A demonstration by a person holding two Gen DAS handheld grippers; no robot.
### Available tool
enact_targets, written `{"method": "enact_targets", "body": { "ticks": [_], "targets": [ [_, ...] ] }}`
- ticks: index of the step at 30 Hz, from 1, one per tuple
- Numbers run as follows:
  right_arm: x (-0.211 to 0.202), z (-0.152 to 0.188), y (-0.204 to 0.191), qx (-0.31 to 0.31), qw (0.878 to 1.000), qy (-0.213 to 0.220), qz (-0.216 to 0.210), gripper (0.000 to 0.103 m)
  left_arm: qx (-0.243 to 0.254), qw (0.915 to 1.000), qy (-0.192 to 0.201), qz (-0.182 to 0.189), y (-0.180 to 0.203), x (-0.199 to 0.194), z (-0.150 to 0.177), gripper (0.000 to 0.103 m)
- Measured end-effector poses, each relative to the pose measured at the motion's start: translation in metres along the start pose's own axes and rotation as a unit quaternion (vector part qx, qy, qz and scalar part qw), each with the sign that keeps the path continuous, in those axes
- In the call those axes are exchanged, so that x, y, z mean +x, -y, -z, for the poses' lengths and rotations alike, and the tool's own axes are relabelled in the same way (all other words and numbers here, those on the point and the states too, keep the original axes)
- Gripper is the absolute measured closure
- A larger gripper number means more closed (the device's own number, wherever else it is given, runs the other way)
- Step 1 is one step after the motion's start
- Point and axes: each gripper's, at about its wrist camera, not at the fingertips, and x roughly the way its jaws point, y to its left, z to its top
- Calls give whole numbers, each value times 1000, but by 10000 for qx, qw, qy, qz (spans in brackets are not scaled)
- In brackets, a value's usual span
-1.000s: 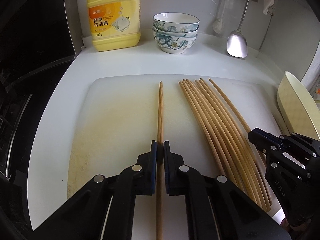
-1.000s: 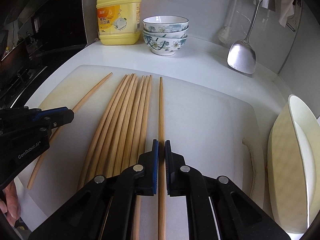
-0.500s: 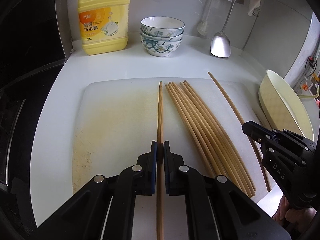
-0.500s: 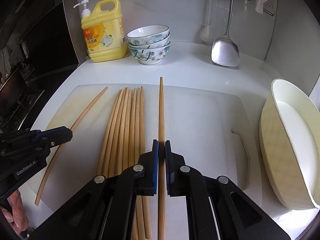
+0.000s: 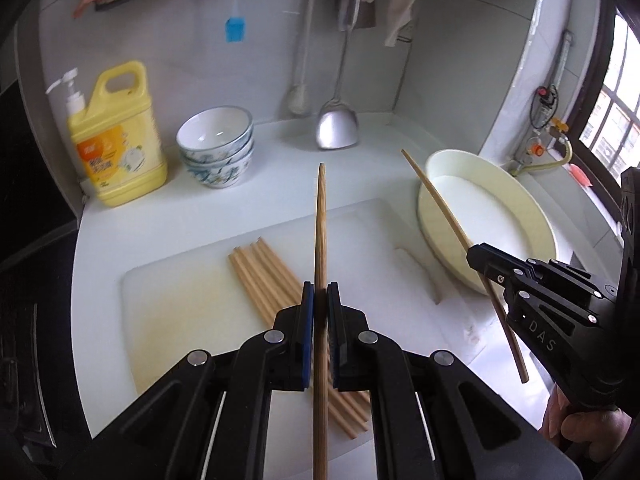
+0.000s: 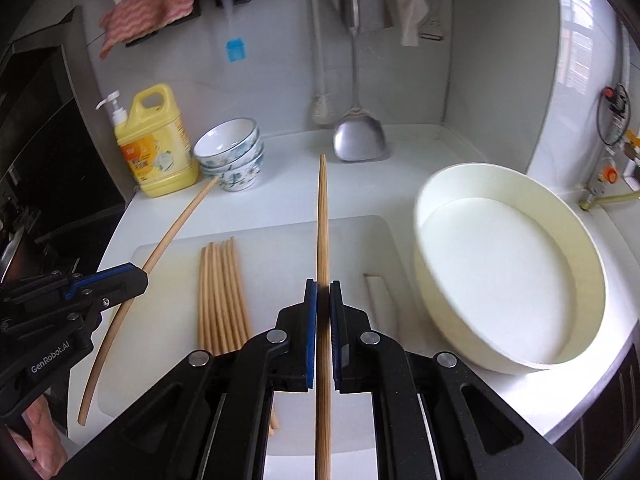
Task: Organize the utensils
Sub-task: 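Lift and carry the held chopsticks with both tools over the cream basin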
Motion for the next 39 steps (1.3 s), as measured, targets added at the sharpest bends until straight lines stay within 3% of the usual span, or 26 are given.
{"method": "enact_targets", "body": {
  "ticks": [8,17,25,39],
  "targets": [
    [-34,-15,106,536,9956,39,761,97,569,9949,10,830,98,26,-47,96],
    [0,-39,205,938,9937,-99,609,97,798,9906,-241,1088,189,90,-87,96],
    [53,-44,233,1109,9912,-604,395,97,738,9902,-690,968,208,158,-103,96],
    [93,-43,250,1244,9858,-1062,380,97,852,9871,-1119,769,223,217,-105,96]
  ]
}}
